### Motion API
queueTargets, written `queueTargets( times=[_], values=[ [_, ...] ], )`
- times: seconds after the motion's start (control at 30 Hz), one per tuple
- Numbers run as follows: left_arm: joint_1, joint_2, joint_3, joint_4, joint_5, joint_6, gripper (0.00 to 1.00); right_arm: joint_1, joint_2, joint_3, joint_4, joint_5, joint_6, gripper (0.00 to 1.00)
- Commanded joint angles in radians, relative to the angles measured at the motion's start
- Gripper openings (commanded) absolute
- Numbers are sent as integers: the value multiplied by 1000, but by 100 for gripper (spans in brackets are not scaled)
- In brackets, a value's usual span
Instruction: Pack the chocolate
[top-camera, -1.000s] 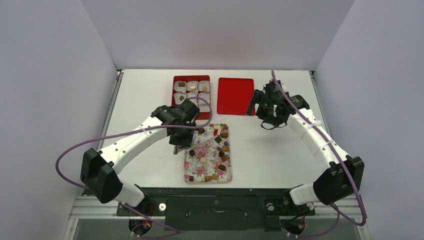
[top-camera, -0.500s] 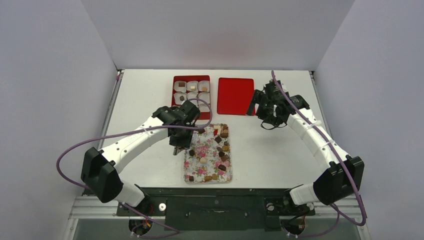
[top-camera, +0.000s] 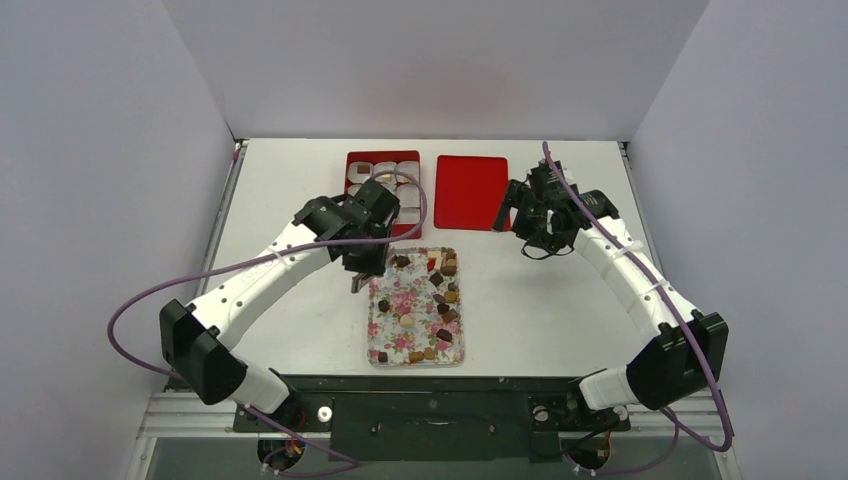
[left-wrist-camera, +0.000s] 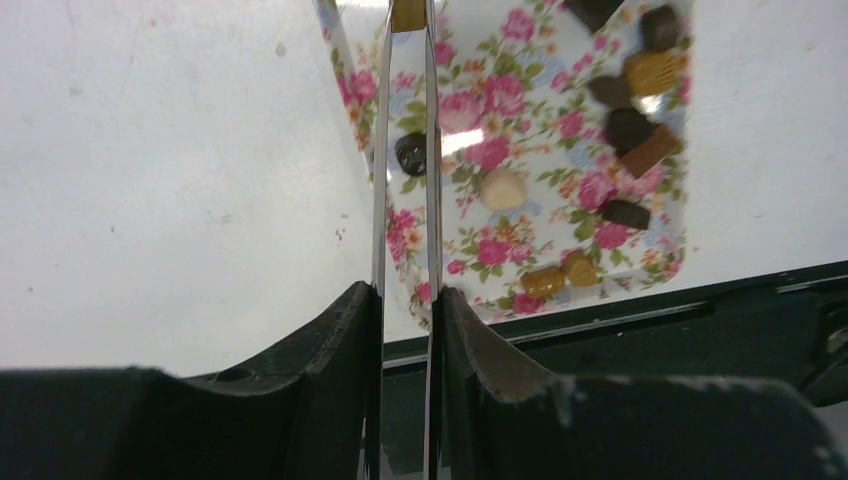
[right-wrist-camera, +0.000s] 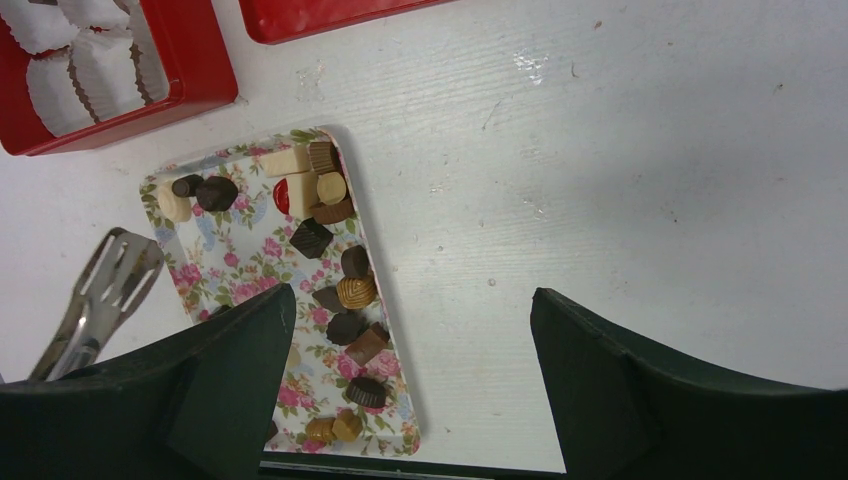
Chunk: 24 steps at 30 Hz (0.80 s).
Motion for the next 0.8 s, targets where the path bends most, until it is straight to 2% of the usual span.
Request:
queueTargets(
  times=[0.0,0.2,0.53,0.77],
  values=[
    [-2,-12,160,-1,-14,-1,19,-4,-25,11,20,10,1,83],
    [43,55,306,41,-46,-19,19,-11,-28,19,9,12,-7,83],
    [158,360,548,147,-89,-23,19,-19,-33,27,1,8,-15,83],
    [211,502,639,157,-118,-21,19,-23,-36,28,-1,2,-18,83]
  ],
)
